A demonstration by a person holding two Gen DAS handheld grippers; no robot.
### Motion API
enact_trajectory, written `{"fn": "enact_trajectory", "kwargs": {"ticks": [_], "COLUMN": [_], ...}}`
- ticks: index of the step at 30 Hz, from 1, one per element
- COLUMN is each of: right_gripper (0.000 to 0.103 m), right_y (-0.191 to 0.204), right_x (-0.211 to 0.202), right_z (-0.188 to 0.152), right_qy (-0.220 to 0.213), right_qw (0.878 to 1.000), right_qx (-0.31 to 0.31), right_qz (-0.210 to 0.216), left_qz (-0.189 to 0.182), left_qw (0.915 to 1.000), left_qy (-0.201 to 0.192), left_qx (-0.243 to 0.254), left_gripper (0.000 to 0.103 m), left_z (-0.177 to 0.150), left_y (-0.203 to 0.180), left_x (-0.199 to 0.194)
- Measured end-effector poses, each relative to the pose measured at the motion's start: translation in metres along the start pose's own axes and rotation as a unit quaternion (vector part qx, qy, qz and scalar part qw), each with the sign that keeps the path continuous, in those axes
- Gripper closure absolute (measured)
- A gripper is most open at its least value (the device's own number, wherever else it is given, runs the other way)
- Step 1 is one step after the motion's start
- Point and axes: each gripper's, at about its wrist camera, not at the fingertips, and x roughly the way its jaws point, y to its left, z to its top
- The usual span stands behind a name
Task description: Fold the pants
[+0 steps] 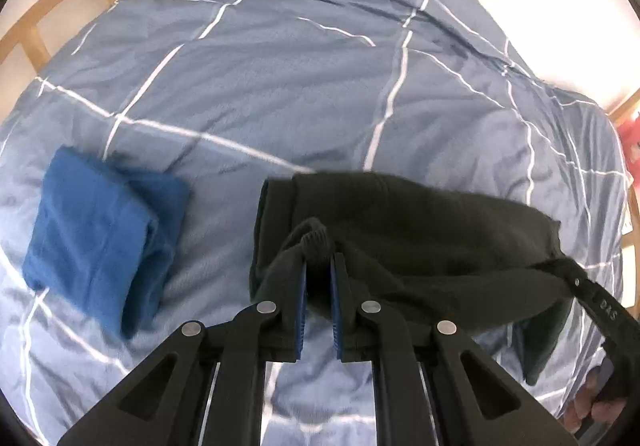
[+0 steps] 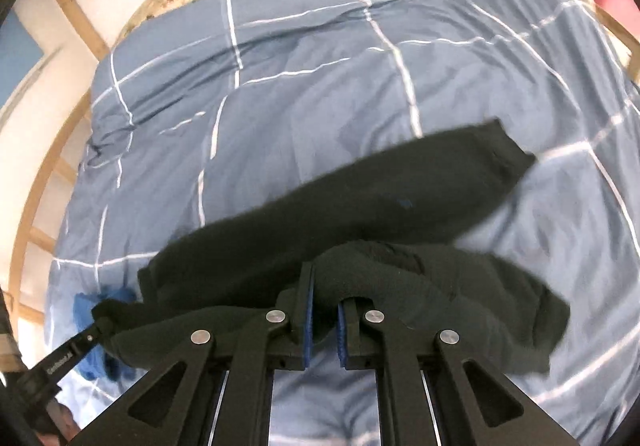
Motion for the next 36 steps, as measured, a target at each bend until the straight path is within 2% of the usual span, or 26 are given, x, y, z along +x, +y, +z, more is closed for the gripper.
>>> {"fn": "enact_trajectory", "kwargs": {"ticks": [8, 14, 16, 18, 20, 22, 23, 25, 26, 27, 29, 30, 34, 36], "right_gripper": [0.094, 0.094, 0.093, 0.093, 0.091, 0.089, 0.087, 0.084, 0.078, 0.075, 0.065, 0.065, 0.058, 0.052], "right_y": [0.026, 0.035, 0.037, 0.039, 0.039, 0.038, 0.037, 0.037, 0.037, 0.037, 0.04, 0.041, 0.039, 0.033], "right_x": [0.081, 0.133, 0.145, 0.15, 0.155, 0.159, 0.16, 0.156, 0.151, 0.145, 0.124, 0.111, 0.062, 0.043], "right_z": [0.056, 0.068, 0.068, 0.068, 0.069, 0.071, 0.073, 0.076, 0.077, 0.078, 0.078, 0.076, 0.06, 0.05], "right_qy": [0.04, 0.085, 0.097, 0.103, 0.115, 0.132, 0.142, 0.158, 0.161, 0.163, 0.16, 0.156, 0.134, 0.124], "right_qw": [0.998, 0.993, 0.99, 0.989, 0.987, 0.985, 0.984, 0.982, 0.981, 0.98, 0.978, 0.977, 0.975, 0.975], "right_qx": [-0.055, -0.075, -0.089, -0.099, -0.102, -0.099, -0.097, -0.099, -0.103, -0.109, -0.13, -0.143, -0.177, -0.185], "right_qz": [-0.013, -0.031, -0.039, -0.046, -0.05, -0.049, -0.047, -0.042, -0.039, -0.037, -0.028, -0.028, -0.006, -0.004], "left_qz": [0.022, 0.037, 0.045, 0.057, 0.068, 0.082, 0.089, 0.108, 0.125, 0.14, 0.173, 0.174, 0.104, 0.087], "left_qw": [0.9993, 0.9978, 0.9971, 0.9959, 0.9945, 0.9929, 0.9922, 0.9904, 0.9878, 0.9845, 0.9726, 0.9682, 0.9683, 0.9673], "left_qy": [0.026, 0.044, 0.045, 0.051, 0.06, 0.065, 0.064, 0.046, 0.03, 0.013, -0.028, -0.042, -0.04, -0.039], "left_qx": [0.017, 0.033, 0.042, 0.048, 0.051, 0.057, 0.059, 0.073, 0.088, 0.105, 0.153, 0.175, 0.224, 0.235], "left_gripper": [0.091, 0.088, 0.083, 0.068, 0.059, 0.056, 0.055, 0.047, 0.04, 0.035, 0.033, 0.031, 0.028, 0.028], "left_z": [0.051, 0.069, 0.074, 0.08, 0.086, 0.091, 0.093, 0.095, 0.094, 0.092, 0.085, 0.08, 0.052, 0.037], "left_y": [0.003, -0.002, -0.003, -0.004, -0.001, 0.002, 0.002, 0.0, -0.003, -0.006, -0.019, -0.026, -0.047, -0.055], "left_x": [0.059, 0.086, 0.091, 0.097, 0.101, 0.1, 0.097, 0.083, 0.072, 0.063, 0.043, 0.032, -0.001, -0.011]}}
